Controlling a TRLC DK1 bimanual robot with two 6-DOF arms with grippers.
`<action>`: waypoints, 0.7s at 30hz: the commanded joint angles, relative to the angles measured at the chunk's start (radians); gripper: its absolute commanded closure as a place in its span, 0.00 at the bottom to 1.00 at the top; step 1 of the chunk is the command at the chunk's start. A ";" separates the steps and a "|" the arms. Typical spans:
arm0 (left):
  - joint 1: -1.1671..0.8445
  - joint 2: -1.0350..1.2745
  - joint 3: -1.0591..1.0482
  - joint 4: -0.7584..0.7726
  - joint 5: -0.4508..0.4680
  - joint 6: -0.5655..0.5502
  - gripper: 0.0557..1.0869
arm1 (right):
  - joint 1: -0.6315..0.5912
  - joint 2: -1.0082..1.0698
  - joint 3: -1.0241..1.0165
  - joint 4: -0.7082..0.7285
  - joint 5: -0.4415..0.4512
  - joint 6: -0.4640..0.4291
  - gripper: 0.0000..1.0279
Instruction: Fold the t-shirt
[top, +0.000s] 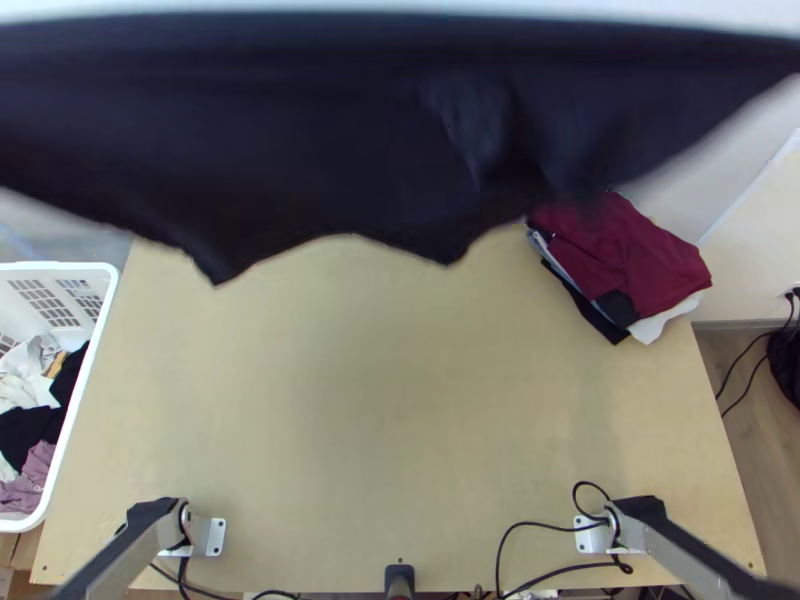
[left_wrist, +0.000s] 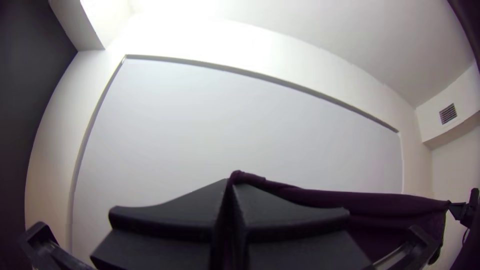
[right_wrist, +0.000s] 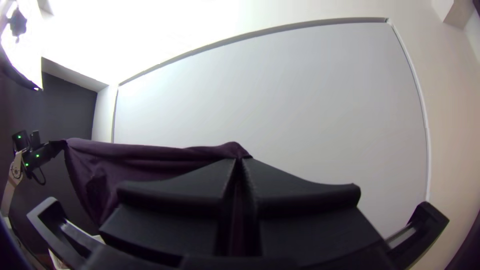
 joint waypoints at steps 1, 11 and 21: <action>0.024 -0.100 -0.082 0.003 -0.072 -0.008 0.96 | -0.026 -0.107 -0.108 -0.019 0.047 -0.033 0.97; 0.022 -0.322 -0.461 -0.020 -0.052 -0.007 0.96 | 0.008 -0.194 -0.279 -0.108 0.047 -0.030 0.97; -0.012 -0.600 -1.161 0.000 -0.007 0.009 0.96 | 0.114 -0.351 -0.928 -0.039 0.046 -0.004 0.97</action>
